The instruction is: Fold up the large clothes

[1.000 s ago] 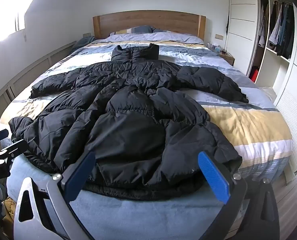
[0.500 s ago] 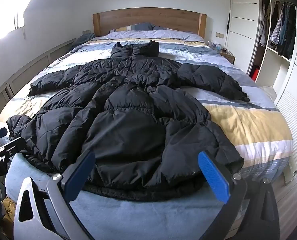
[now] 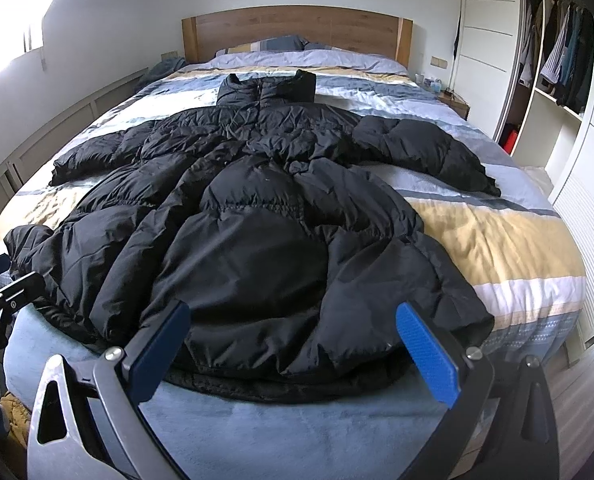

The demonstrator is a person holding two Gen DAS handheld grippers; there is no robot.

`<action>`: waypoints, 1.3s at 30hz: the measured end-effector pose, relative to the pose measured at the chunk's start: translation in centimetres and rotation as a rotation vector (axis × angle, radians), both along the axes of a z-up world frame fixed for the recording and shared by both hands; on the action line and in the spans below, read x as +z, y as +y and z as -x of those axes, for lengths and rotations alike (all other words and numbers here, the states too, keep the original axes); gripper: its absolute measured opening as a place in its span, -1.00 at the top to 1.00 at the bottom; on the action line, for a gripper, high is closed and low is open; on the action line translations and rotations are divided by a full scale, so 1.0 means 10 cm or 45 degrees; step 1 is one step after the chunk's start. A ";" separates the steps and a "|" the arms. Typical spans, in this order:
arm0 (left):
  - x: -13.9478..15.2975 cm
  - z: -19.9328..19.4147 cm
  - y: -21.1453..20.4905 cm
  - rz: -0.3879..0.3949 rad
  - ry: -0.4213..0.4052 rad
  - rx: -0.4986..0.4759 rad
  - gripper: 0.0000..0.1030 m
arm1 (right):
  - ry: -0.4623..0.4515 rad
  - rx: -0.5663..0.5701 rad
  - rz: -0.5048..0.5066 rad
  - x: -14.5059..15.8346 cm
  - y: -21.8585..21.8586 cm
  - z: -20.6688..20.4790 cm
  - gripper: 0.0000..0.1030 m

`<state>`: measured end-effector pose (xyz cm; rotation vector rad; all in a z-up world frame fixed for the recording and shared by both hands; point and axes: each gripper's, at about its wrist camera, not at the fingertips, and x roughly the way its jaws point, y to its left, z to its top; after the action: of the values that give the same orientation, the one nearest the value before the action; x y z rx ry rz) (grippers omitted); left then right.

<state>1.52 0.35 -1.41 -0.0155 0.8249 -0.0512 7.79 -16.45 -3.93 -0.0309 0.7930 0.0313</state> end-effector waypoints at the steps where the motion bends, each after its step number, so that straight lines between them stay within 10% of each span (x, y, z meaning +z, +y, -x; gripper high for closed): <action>1: -0.01 -0.01 0.00 0.001 0.001 0.003 -0.99 | 0.005 0.000 -0.001 -0.01 0.00 -0.01 -1.00; 39: -0.07 -0.44 0.09 0.038 0.133 0.001 -0.97 | 0.107 -0.010 -0.034 -0.16 -0.09 -0.41 -1.00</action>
<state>5.87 1.26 -2.11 -0.0474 0.9284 -0.0623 11.94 -17.33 -5.55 -0.0011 0.8770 0.0358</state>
